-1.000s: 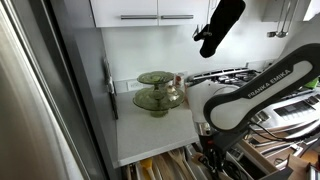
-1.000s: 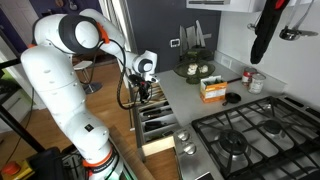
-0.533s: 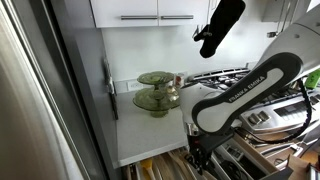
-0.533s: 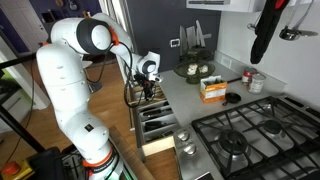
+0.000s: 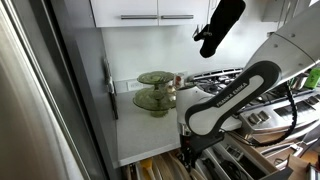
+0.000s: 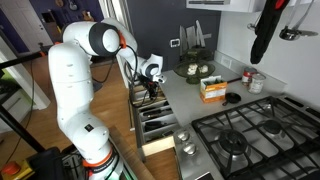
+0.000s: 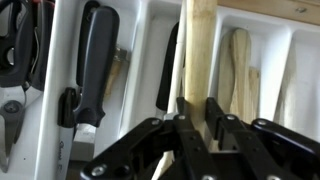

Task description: Put the wooden cutlery in the open drawer

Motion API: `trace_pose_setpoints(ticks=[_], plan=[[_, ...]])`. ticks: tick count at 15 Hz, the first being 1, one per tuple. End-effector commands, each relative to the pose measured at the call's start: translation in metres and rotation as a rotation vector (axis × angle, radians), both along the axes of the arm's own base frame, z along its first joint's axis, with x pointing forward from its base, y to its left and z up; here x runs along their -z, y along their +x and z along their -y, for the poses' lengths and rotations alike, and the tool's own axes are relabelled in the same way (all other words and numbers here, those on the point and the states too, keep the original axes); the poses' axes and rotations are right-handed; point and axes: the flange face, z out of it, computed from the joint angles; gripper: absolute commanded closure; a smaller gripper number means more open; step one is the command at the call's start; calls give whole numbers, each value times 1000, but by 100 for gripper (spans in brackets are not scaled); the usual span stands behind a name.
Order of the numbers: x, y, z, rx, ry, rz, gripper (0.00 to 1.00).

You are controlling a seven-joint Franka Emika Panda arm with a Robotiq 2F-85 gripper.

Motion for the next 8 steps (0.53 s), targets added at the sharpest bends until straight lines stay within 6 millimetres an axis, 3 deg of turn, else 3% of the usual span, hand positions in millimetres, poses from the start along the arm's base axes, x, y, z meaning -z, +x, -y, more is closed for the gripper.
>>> trace_pose_setpoints(ticks=[1,8], plan=[[11,15,5,42,26,20,94],[14,37,12,108,69,79,94]])
